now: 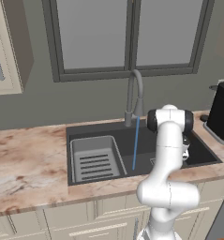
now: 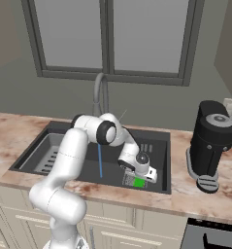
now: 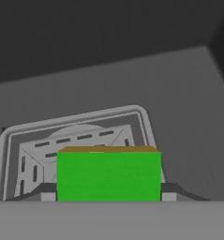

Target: Soak the sponge with water for a few seconds and then drop it inside the sink.

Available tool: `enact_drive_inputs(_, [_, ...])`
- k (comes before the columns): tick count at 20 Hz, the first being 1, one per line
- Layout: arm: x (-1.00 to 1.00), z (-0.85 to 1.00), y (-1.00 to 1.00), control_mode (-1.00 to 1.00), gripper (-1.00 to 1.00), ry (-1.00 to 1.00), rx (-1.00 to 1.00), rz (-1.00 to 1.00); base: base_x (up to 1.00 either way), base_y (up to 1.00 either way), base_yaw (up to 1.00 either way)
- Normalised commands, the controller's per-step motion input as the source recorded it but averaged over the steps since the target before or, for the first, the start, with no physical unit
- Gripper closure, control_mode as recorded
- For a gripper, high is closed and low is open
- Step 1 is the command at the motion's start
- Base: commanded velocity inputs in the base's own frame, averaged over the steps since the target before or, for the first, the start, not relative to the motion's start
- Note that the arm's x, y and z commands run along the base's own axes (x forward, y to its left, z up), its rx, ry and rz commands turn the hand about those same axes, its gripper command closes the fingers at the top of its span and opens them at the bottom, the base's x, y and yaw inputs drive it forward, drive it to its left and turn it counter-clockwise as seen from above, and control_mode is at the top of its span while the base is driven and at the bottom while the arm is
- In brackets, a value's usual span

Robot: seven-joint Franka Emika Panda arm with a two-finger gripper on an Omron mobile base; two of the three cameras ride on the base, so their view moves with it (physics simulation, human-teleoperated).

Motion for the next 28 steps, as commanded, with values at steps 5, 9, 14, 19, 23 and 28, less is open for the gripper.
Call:
enact_drive_inputs(5, [0.00,0.00,0.00,-1.00,1.00,0.00,0.00,0.00,0.00,0.00,0.00])
enact_drive_inputs(9, [0.00,0.00,0.00,-1.00,1.00,0.00,0.00,0.00,0.00,0.00,0.00])
enact_drive_inputs(14, [0.02,0.00,0.00,-1.00,-1.00,0.00,0.00,0.00,0.00,0.00,0.00])
enact_drive_inputs(19, [0.03,0.00,0.02,-1.00,-1.00,0.00,0.00,0.00,0.00,0.00,0.00])
enact_drive_inputs(23, [0.00,0.00,0.00,-1.00,-1.00,0.00,0.00,0.00,0.00,0.00,0.00])
enact_drive_inputs(28, [0.00,0.00,-0.02,-1.00,-1.00,-0.03,0.00,0.00,0.00,0.00,0.00])
